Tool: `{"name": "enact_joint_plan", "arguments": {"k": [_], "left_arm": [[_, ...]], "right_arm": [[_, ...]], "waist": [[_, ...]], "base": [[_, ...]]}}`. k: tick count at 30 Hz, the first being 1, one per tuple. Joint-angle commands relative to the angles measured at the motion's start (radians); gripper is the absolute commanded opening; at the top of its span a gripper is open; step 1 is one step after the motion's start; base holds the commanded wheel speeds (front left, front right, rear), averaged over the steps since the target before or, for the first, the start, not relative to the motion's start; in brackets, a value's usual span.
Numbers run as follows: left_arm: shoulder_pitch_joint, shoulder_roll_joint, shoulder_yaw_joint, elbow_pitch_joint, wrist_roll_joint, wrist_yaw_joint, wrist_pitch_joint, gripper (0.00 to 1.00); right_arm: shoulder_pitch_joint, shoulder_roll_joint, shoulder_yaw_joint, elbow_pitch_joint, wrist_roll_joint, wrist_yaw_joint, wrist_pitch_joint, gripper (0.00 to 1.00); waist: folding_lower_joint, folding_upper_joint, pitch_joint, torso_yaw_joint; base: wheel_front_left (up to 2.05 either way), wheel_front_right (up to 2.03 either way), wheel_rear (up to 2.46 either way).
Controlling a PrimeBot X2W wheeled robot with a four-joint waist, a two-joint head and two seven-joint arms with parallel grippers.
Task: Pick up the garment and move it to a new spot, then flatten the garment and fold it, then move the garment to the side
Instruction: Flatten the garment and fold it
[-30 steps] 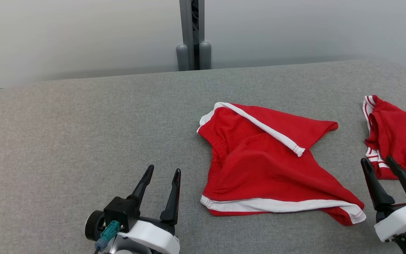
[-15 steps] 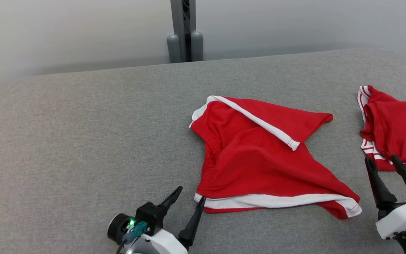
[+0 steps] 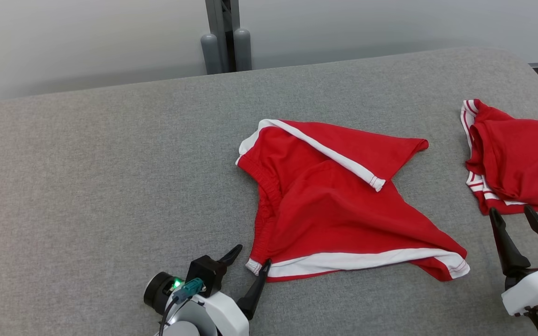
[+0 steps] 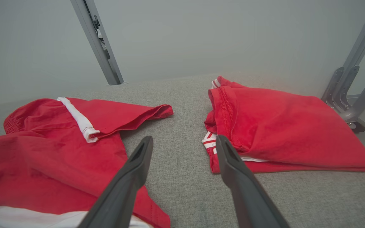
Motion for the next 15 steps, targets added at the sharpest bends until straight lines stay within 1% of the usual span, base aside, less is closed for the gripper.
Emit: {"name": "enact_joint_plan", "arguments": {"k": [1,5,6,7,8,9,15], "left_arm": [[-0.018,0.004,-0.012,0.012,-0.012,-0.005,-0.002,1.0],[-0.022,0.004,-0.028,0.024,-0.033,-0.009,-0.006,1.0],[-0.02,0.004,-0.034,0.025,-0.038,-0.009,-0.006,0.98],[-0.02,0.004,-0.04,0.025,-0.044,-0.01,-0.006,0.56],[-0.019,0.004,-0.047,0.026,-0.049,-0.011,-0.006,0.18],[-0.021,0.004,-0.052,0.028,-0.052,-0.014,-0.006,0.0],[-0.033,0.005,-0.043,0.005,-0.083,-0.016,-0.011,0.0]], "right_arm": [[-0.01,0.003,-0.005,0.006,-0.004,0.0,-0.004,1.0],[-0.012,0.009,-0.007,0.016,-0.013,0.0,-0.005,1.0],[-0.013,0.01,-0.006,0.017,-0.016,0.0,-0.005,1.0],[-0.014,0.01,-0.006,0.018,-0.018,0.0,-0.005,1.0],[-0.013,0.011,-0.005,0.019,-0.021,0.0,-0.005,1.0],[-0.011,0.012,-0.004,0.019,-0.023,0.0,-0.004,1.0],[-0.009,0.018,-0.031,0.039,-0.038,0.0,-0.006,1.0]], "waist": [[0.0,-0.0001,-0.002,0.002],[0.0,-0.0001,-0.007,0.008],[0.0,-0.0001,-0.008,0.01],[0.0,-0.0001,-0.009,0.012],[0.0,-0.0001,-0.009,0.013],[0.0,-0.0001,-0.01,0.014],[0.0,-0.0001,-0.01,0.017]], "base": [[0.0,0.0,0.0],[0.0,0.0,0.0],[0.0,0.0,0.0],[0.0,0.0,0.0],[0.0,0.0,0.0],[0.0,0.0,0.0],[0.0,0.0,0.0]]}}
